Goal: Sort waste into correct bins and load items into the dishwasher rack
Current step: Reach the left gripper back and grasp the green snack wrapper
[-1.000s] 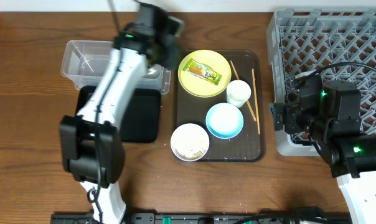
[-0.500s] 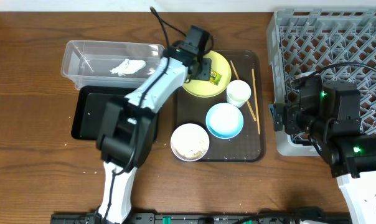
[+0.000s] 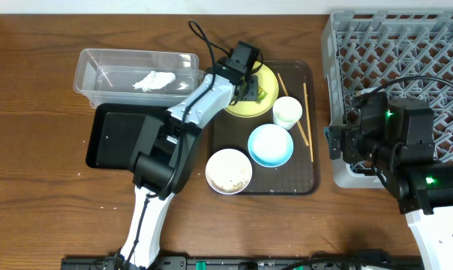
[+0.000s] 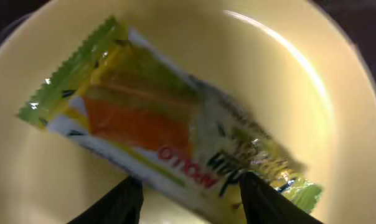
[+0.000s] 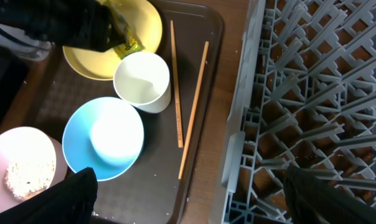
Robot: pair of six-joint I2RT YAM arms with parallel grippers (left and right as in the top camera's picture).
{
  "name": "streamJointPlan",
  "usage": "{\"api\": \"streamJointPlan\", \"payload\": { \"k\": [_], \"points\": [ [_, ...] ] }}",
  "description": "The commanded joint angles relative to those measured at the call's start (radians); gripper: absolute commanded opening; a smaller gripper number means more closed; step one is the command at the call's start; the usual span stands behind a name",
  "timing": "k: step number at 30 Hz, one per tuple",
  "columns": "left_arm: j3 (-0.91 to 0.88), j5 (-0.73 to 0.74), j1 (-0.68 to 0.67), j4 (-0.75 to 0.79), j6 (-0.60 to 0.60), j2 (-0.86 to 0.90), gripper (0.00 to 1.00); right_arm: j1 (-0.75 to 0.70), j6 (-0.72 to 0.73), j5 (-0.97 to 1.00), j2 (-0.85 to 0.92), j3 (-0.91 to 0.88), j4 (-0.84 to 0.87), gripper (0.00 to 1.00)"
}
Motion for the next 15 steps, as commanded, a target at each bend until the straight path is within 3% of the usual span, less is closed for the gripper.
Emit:
{"api": "streamJointPlan", "payload": {
  "k": [1,4,9,15],
  "points": [
    [0.006,-0.013,0.001,-0.011,-0.01,0.051,0.51,0.01,0.018,-0.008,-0.005,0.016,-0.001,0.93],
    [0.004,-0.013,0.001,-0.011,-0.01,0.055,0.43,0.01,0.018,-0.008,-0.005,0.016,-0.002,0.93],
    [0.004,-0.013,0.001,-0.003,-0.01,0.054,0.06,0.01,0.018,-0.008,-0.005,0.016,-0.005,0.93],
    [0.005,-0.013,0.008,-0.042,0.022,-0.026,0.06,0.01,0.018,-0.008,-0.005,0.016,-0.006,0.93]
  ]
}}
